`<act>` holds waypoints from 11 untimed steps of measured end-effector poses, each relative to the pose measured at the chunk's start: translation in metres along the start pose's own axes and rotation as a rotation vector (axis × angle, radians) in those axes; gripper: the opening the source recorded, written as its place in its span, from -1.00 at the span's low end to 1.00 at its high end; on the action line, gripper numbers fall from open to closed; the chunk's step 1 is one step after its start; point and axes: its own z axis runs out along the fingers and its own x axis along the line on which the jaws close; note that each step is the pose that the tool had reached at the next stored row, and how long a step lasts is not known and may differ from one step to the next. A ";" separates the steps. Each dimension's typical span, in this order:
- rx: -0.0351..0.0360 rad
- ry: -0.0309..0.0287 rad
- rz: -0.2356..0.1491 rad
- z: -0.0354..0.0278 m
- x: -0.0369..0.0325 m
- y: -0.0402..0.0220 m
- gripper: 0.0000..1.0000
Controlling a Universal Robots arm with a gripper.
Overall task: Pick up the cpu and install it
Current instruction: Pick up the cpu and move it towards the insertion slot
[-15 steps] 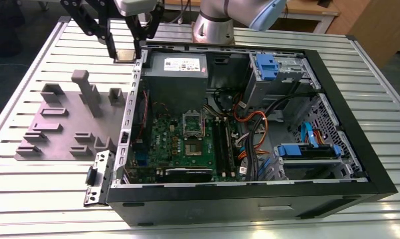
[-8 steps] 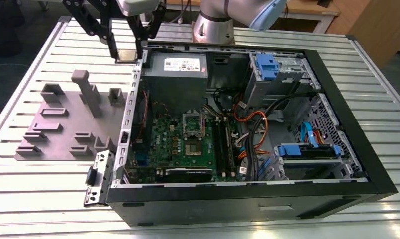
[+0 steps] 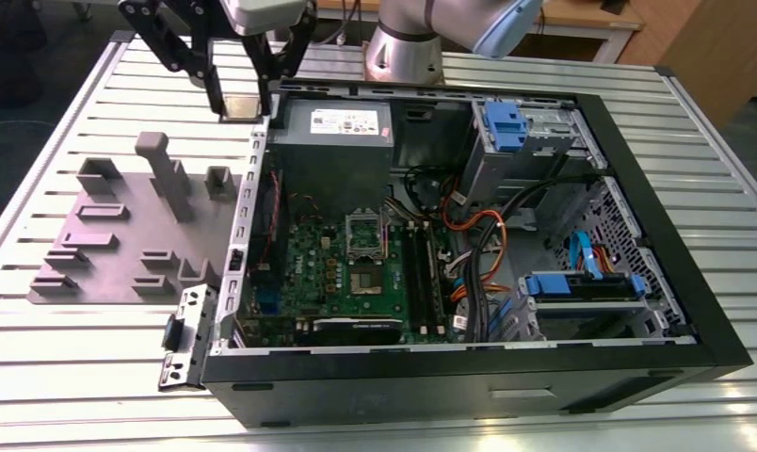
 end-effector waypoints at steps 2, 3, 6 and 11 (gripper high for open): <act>0.0001 0.0000 0.000 -0.0001 -0.0003 -0.0013 -0.06; 0.0001 0.0000 0.000 -0.0001 -0.0005 -0.0015 -0.06; 0.0001 0.0001 0.000 -0.0001 -0.0012 -0.0017 -0.06; 0.0000 0.0001 0.000 -0.0001 -0.0039 -0.0017 -0.06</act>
